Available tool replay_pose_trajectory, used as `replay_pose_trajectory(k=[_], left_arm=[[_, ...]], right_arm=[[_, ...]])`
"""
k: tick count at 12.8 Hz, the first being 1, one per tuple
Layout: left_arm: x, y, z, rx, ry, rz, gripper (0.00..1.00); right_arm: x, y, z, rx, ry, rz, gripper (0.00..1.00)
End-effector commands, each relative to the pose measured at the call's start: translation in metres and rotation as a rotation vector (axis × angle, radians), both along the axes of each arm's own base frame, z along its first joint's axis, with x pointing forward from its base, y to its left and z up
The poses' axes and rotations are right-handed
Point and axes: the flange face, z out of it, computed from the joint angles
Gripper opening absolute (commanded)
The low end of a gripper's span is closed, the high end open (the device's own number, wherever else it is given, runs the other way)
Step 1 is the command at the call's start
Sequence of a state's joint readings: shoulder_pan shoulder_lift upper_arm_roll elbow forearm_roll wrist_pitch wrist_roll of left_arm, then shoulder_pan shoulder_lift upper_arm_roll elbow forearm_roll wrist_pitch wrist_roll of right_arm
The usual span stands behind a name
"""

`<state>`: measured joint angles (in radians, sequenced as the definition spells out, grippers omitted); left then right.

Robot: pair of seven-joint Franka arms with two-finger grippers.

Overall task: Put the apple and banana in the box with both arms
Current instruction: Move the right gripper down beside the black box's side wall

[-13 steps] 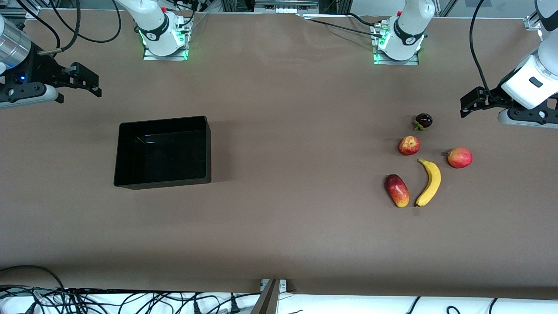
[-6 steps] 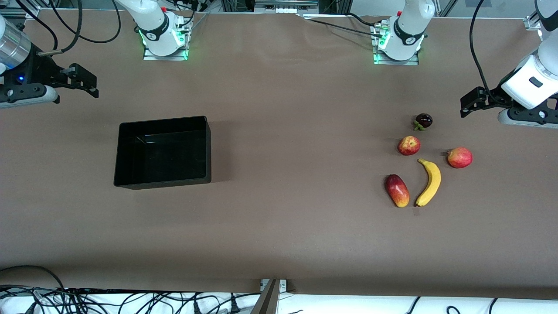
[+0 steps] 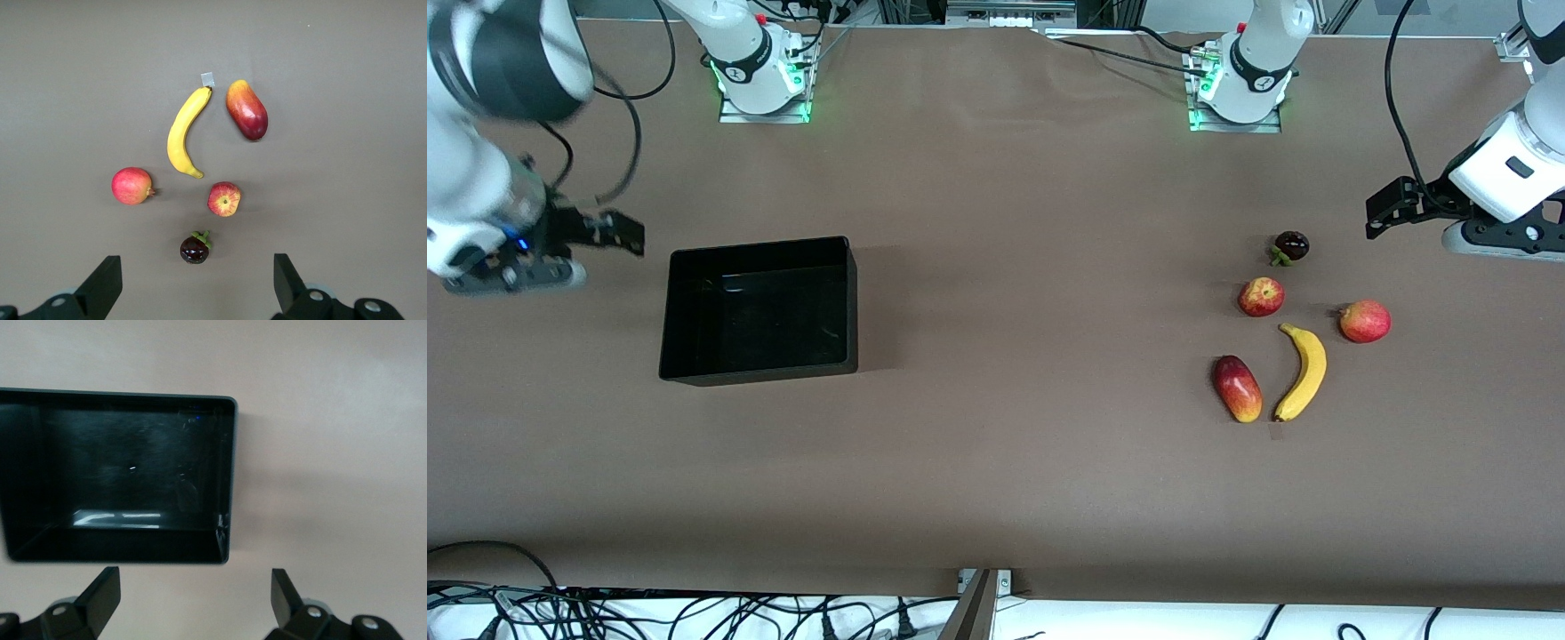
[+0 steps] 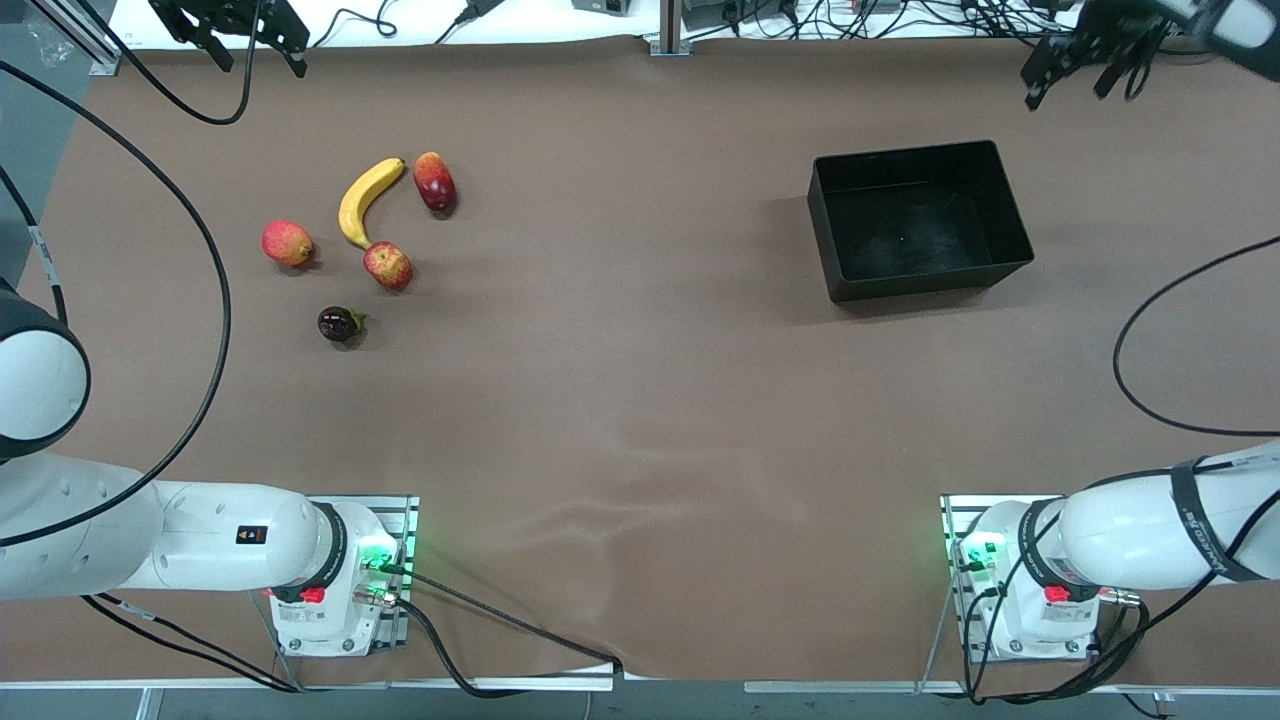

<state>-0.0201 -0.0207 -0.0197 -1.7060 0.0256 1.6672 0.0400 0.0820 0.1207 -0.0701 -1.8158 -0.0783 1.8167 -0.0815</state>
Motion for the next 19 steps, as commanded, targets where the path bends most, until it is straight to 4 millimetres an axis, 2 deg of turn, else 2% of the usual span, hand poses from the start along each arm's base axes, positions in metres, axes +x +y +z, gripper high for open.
replay_pose_trajectory(k=[1,2,4,6,9,11,13,15,17,19], left_arm=[[0.002,-0.001,0.006,0.025,0.007,-0.021,1.0],[0.002,-0.002,0.006,0.025,0.007,-0.021,1.0],[0.002,-0.003,0.006,0.025,0.007,-0.025,1.0],[0.002,-0.004,0.005,0.024,0.012,-0.024,1.0],[0.002,-0.005,0.004,0.024,0.013,-0.024,1.0],[0.001,-0.004,0.004,0.024,0.024,-0.024,1.0],[0.0,-0.005,0.004,0.026,0.024,-0.025,1.0],[0.0,-0.005,0.004,0.024,0.026,-0.027,1.0],[0.0,-0.005,0.004,0.026,0.026,-0.027,1.0],[0.0,-0.005,0.004,0.024,0.026,-0.025,1.0]], right_arm=[[0.005,-0.024,-0.059,-0.017,0.012,-0.029,1.0],[0.007,-0.032,-0.087,-0.018,0.021,-0.046,1.0],[-0.001,-0.039,-0.125,-0.005,0.022,-0.075,1.0],[-0.007,-0.039,-0.148,0.006,0.02,-0.082,1.0],[-0.019,-0.051,-0.19,0.005,0.004,-0.092,0.98],[-0.027,-0.055,-0.205,0.01,0.003,-0.105,0.93],[-0.032,-0.058,-0.216,0.028,0.022,-0.125,0.82],[-0.04,-0.062,-0.226,0.034,0.015,-0.136,0.68],[-0.042,-0.064,-0.228,0.039,0.02,-0.139,0.39],[-0.043,-0.065,-0.229,0.047,0.025,-0.145,0.04]])
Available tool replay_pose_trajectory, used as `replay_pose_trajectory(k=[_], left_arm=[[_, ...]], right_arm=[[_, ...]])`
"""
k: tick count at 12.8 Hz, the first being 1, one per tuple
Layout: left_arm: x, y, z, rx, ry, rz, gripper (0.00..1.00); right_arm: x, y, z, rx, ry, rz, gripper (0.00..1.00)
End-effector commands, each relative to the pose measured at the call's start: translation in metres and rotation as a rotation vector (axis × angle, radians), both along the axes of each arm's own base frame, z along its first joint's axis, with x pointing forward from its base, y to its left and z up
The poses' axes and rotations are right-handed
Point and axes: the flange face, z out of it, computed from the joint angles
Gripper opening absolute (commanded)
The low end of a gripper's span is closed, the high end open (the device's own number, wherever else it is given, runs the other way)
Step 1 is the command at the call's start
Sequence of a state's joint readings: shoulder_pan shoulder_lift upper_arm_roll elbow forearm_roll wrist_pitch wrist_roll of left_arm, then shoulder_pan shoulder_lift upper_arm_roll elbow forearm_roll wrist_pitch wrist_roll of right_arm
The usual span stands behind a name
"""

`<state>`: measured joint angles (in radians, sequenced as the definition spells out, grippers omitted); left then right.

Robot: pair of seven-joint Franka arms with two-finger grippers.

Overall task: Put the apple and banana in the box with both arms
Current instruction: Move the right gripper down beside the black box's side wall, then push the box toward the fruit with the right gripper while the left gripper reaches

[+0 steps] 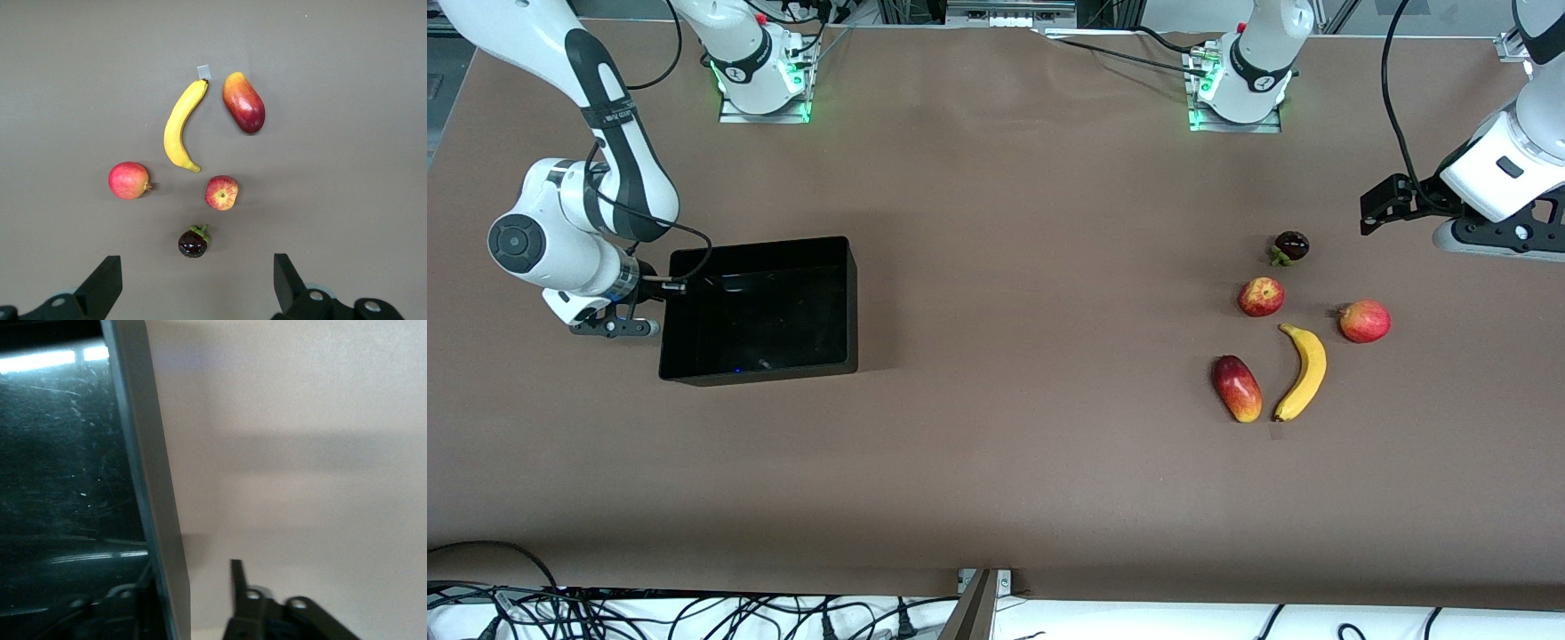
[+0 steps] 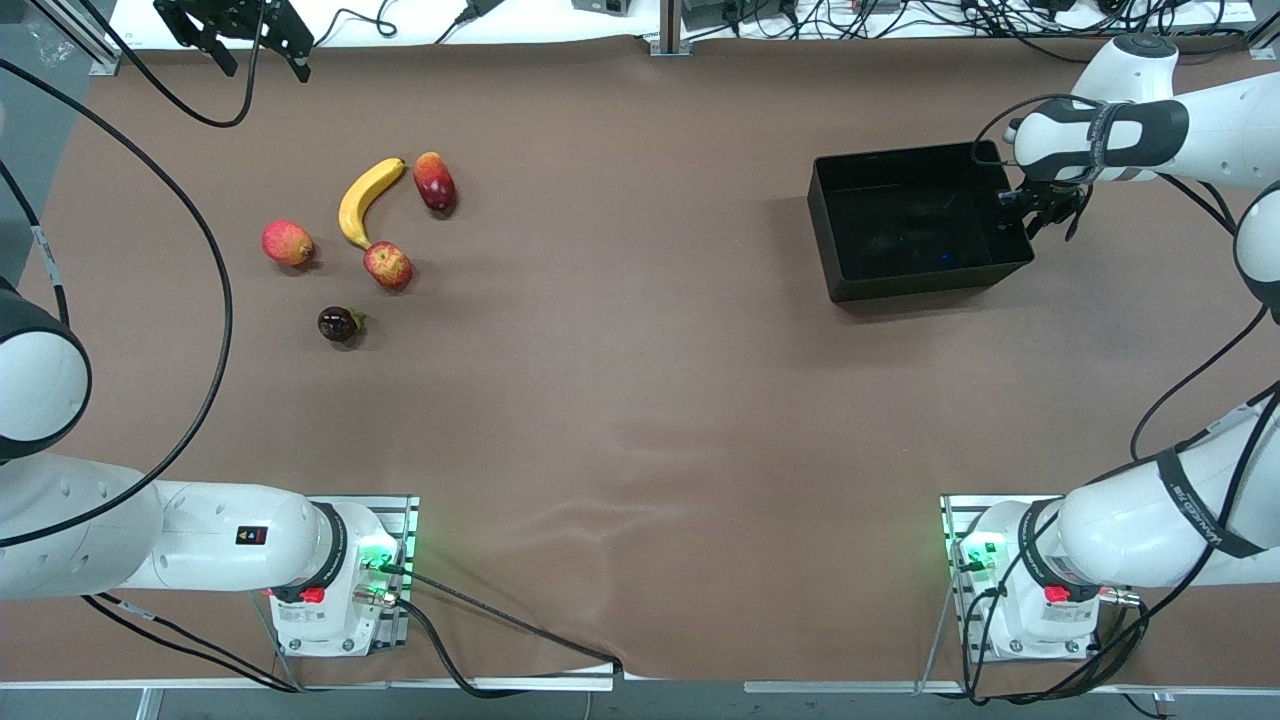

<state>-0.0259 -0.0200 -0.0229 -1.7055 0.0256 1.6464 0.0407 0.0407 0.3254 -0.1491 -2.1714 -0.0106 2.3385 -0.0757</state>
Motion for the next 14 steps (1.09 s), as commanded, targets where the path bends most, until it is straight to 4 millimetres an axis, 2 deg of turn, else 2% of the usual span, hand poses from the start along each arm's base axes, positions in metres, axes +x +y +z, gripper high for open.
replay_pose_trajectory(k=[1,2,3,4,7,9,10,12,14], left_arm=[[0.003,0.0,0.005,0.023,0.008,-0.016,1.0],[0.002,-0.001,0.001,0.025,0.024,-0.018,1.0],[0.006,-0.004,-0.02,0.027,0.091,-0.023,1.0],[0.002,0.0,-0.032,0.03,0.16,-0.013,1.0],[0.005,0.005,-0.088,0.035,0.284,0.001,1.0],[0.01,0.006,-0.136,0.032,0.261,-0.002,1.0],[0.007,0.007,-0.164,0.028,0.223,-0.005,1.0],[-0.006,0.016,-0.223,0.02,0.157,0.003,1.0],[-0.024,0.014,-0.273,0.011,0.09,-0.005,1.0]], right_arm=[[-0.002,-0.003,0.001,0.019,-0.013,-0.008,0.0],[0.0,-0.002,0.003,0.032,-0.019,-0.02,0.0],[0.005,0.0,0.009,0.04,-0.033,-0.023,0.0],[0.011,0.01,0.016,0.045,-0.047,-0.006,0.0],[0.044,0.071,0.054,0.084,-0.062,0.075,0.0],[0.058,0.13,0.082,0.131,-0.07,0.077,0.0],[0.058,0.164,0.088,0.134,-0.068,0.068,0.0],[0.051,0.239,0.09,0.134,-0.068,0.021,0.0],[0.041,0.313,0.085,0.152,-0.06,-0.023,0.0]])
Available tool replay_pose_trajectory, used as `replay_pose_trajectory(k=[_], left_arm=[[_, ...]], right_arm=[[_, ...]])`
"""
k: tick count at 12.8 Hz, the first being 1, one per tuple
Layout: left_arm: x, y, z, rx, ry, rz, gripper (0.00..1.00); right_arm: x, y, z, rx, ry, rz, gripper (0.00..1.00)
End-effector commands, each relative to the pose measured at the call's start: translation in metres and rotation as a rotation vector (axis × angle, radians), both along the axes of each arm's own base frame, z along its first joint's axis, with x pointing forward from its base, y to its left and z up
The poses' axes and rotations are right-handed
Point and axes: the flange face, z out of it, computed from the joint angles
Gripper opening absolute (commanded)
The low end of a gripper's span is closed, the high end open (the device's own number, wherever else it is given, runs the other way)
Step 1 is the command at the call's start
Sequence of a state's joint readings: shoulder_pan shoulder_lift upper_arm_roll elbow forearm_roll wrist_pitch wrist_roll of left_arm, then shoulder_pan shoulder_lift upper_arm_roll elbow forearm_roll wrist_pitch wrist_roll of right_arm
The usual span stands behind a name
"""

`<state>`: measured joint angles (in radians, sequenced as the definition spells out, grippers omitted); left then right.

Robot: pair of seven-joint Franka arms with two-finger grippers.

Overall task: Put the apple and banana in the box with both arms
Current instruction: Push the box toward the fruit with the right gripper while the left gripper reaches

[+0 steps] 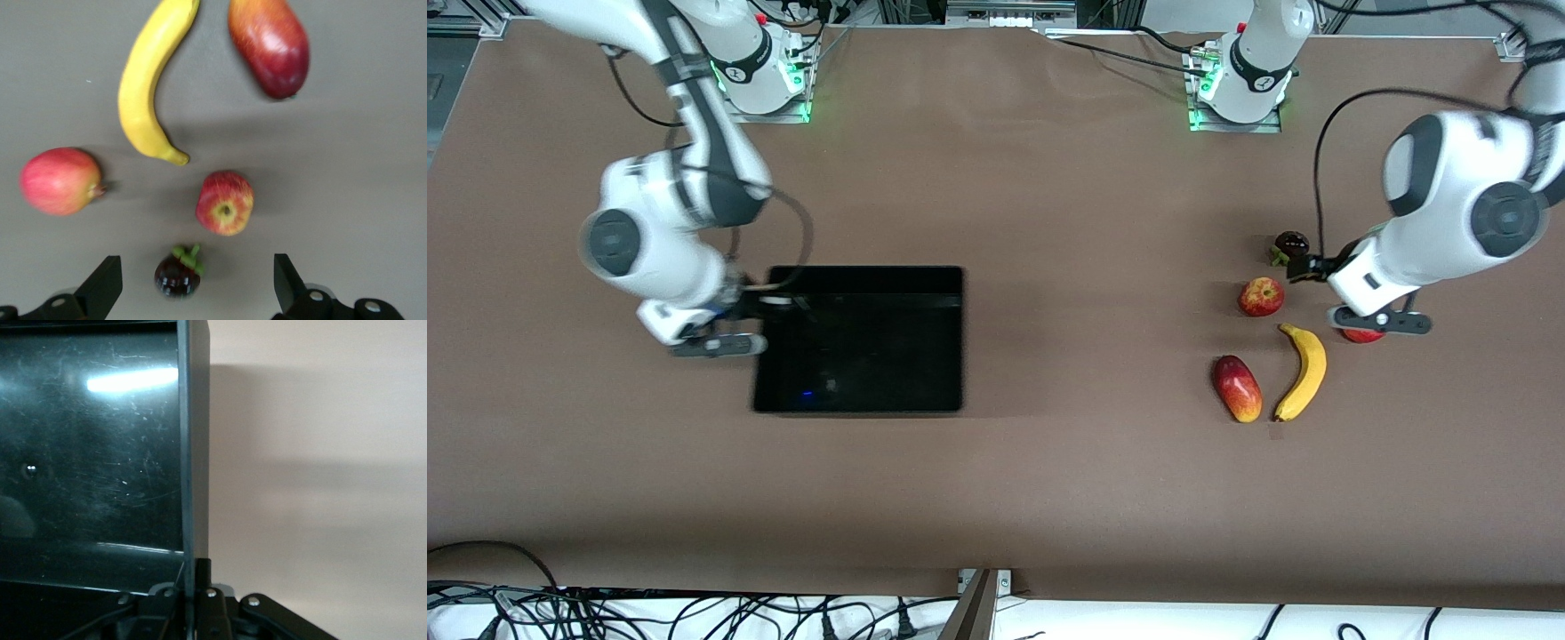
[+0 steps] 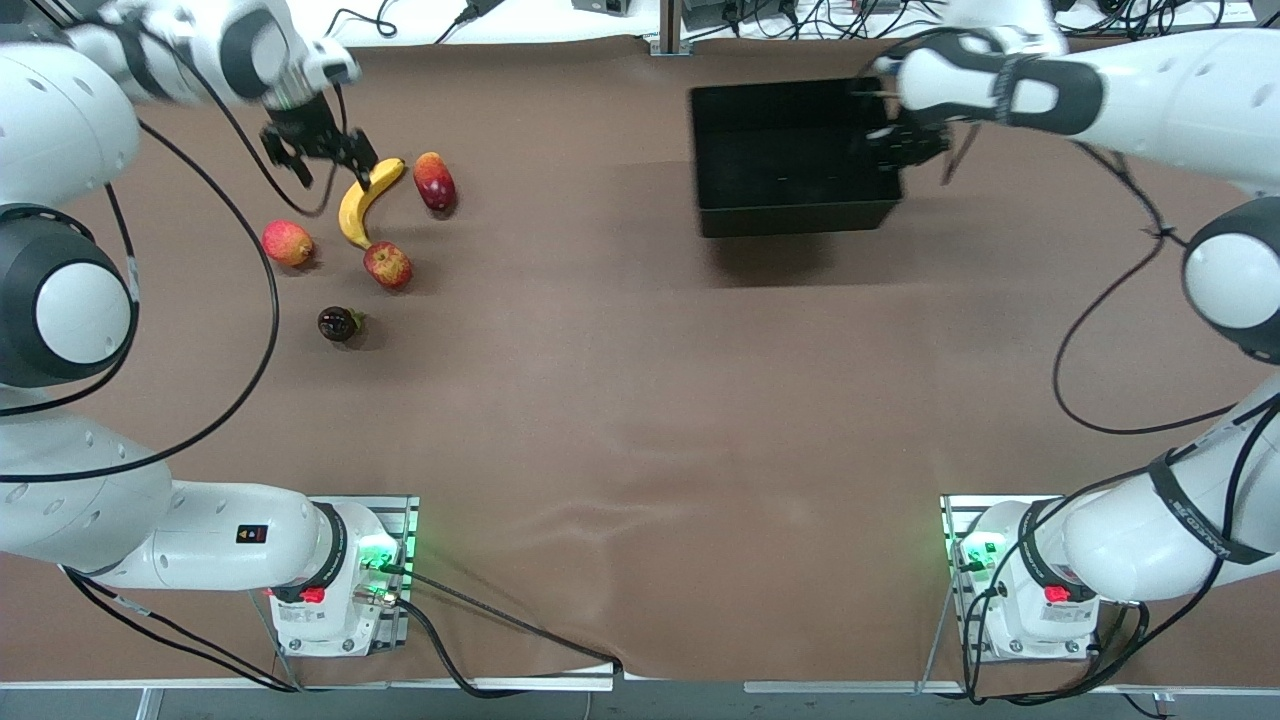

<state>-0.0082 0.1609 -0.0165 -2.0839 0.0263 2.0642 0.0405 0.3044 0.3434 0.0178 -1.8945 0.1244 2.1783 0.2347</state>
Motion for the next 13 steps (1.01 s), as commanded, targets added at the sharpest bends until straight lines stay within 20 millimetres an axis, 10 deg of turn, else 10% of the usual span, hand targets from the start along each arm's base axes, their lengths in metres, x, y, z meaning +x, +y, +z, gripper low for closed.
replay_pose_trajectory(k=[1,6,11,12,13], left_arm=[[-0.031,0.002,-0.053,0.007,-0.077,-0.022,1.0],[-0.043,-0.004,-0.125,-0.015,-0.11,-0.021,1.0],[-0.046,-0.008,-0.14,-0.031,-0.083,-0.009,1.0],[-0.048,-0.011,-0.144,-0.032,-0.072,-0.022,0.93],[-0.048,-0.012,-0.143,-0.031,-0.064,-0.021,0.46]], right_arm=[[-0.01,0.097,-0.007,0.057,0.031,-0.069,0.0],[-0.033,0.241,-0.03,0.087,0.042,-0.162,0.0],[-0.061,0.306,-0.07,0.137,-0.037,-0.124,0.0],[-0.064,0.31,-0.073,0.136,-0.046,-0.101,0.0],[-0.066,0.31,-0.077,0.127,-0.044,-0.089,0.0]])
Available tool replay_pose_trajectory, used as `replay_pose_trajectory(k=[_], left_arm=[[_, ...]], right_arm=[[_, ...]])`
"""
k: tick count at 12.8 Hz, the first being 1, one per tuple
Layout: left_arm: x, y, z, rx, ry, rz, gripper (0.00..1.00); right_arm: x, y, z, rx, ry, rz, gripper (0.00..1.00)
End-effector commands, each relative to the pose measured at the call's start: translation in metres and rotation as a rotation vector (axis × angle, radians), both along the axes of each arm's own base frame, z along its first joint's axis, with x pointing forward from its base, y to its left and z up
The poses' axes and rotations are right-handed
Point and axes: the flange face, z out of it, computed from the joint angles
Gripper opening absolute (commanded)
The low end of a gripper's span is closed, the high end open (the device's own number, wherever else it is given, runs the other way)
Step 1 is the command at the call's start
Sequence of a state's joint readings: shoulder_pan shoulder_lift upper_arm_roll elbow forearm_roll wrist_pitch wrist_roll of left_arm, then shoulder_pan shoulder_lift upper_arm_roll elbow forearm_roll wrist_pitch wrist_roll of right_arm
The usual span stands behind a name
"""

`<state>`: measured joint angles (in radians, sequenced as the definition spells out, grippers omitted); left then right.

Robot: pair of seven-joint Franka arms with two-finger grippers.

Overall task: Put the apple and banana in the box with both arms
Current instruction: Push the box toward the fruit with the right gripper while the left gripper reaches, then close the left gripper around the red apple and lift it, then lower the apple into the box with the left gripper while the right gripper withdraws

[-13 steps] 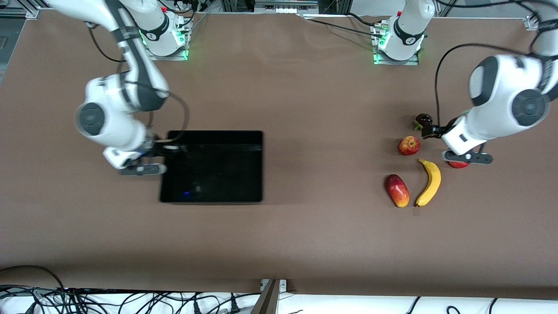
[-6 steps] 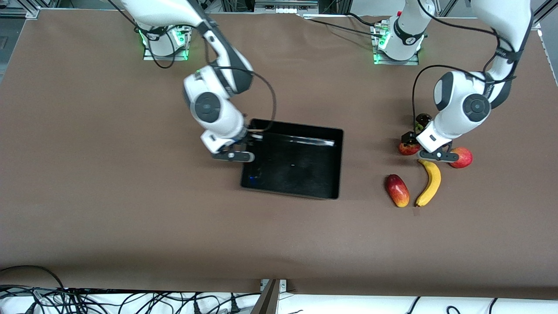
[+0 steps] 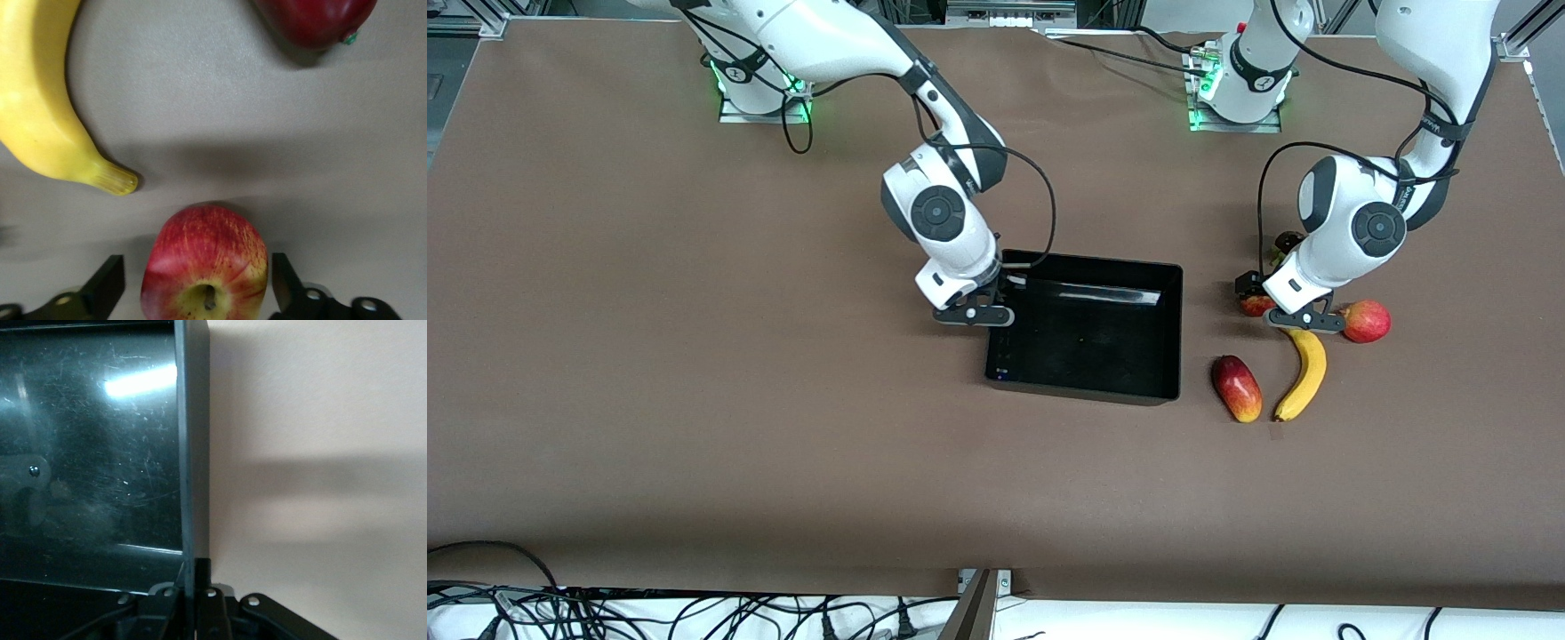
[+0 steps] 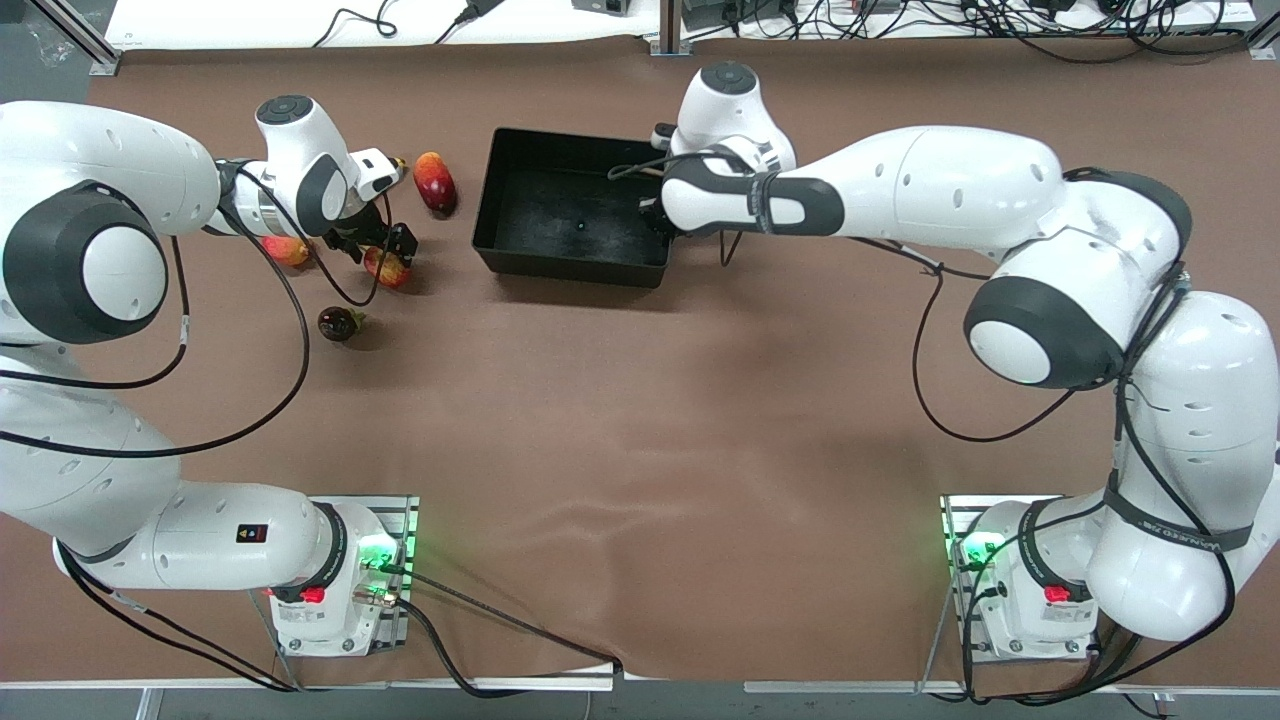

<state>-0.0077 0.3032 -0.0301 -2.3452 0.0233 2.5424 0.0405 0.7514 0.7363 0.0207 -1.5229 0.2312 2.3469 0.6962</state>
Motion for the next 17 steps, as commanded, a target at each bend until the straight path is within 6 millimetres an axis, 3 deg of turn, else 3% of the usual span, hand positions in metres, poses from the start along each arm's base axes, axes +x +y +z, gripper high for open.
replay_pose_trajectory(k=[1,3,4,6,7,9,11,13,15,17], left_arm=[[0.002,-0.003,0.002,-0.012,0.008,-0.005,0.23],[0.01,-0.004,0.016,-0.012,-0.018,-0.006,0.14],[0.015,-0.004,0.028,-0.011,-0.02,-0.003,0.14],[0.036,-0.007,0.064,-0.008,0.026,-0.008,0.14],[0.051,-0.01,0.088,-0.006,0.061,-0.015,0.14],[0.073,-0.035,0.135,-0.008,0.126,-0.043,0.15],[0.075,-0.077,0.153,-0.011,0.145,-0.044,0.43],[0.064,-0.135,0.153,-0.035,0.147,-0.084,0.35],[0.069,-0.174,0.14,-0.093,0.158,-0.016,0.32],[0.069,-0.205,0.118,-0.099,0.144,0.03,0.32]], right_arm=[[0.005,0.007,0.006,0.018,-0.028,0.034,0.0],[0.005,0.006,0.002,0.014,-0.029,0.061,0.0],[0.005,0.006,0.001,0.013,-0.029,0.064,0.18],[0.007,0.004,0.006,0.015,-0.034,0.064,0.83],[0.008,0.004,0.011,0.018,-0.036,0.064,1.0],[0.013,-0.001,0.029,0.019,-0.037,0.061,1.0],[0.028,-0.025,0.072,0.007,-0.041,0.085,1.0],[0.057,-0.078,0.126,-0.023,-0.064,0.114,1.0],[0.079,-0.136,0.173,-0.06,-0.07,0.133,1.0],[0.084,-0.192,0.22,-0.078,-0.03,0.133,1.0]])
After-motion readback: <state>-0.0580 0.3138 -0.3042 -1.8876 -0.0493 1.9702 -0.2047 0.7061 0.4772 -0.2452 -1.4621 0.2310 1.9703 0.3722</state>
